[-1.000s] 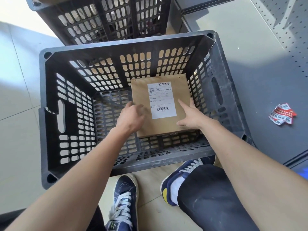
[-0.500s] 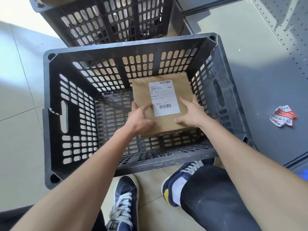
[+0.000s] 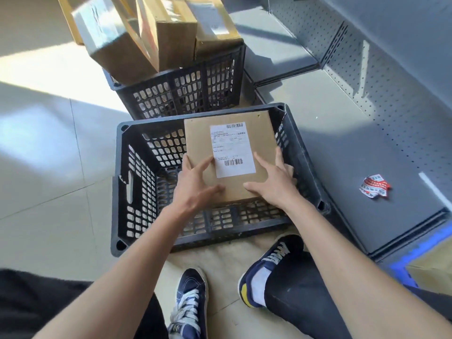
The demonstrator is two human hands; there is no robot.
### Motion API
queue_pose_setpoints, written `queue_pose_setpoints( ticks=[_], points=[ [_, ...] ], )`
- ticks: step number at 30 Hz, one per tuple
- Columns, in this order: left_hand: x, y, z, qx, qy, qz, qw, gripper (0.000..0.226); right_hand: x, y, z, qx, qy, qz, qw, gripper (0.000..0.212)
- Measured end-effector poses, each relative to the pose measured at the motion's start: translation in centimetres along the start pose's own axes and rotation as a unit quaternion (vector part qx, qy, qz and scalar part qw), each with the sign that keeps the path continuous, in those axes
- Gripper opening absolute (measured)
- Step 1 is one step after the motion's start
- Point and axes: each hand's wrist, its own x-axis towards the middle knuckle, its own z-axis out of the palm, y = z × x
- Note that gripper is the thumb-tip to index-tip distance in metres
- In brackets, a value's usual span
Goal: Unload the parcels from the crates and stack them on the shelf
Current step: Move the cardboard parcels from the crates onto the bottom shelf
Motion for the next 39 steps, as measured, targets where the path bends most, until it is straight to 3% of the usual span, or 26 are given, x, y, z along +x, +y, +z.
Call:
queue_pose_setpoints(
  ticks=[10,19,39],
  points=[
    [-8.1,7.1,-5.3,0.027,0.074,0.089,0.993,0.091,-9.1,-3.0,-7.3,-0.05,0.128,-0.065,0.988,0.088],
    [-14.1,14.0,-5.7,0.045,0.096,0.193,0.976,0.092,-17.0,-1.2,-12.4,-0.044,0.254,-0.058,0.964,0.088],
    [-22.7,27.7,3.3,0.07,-0.004,0.336,0.939,0.09,-31.5,10.1,-19.9,-0.028,0.364,0.086,0.927,0.086]
  ],
)
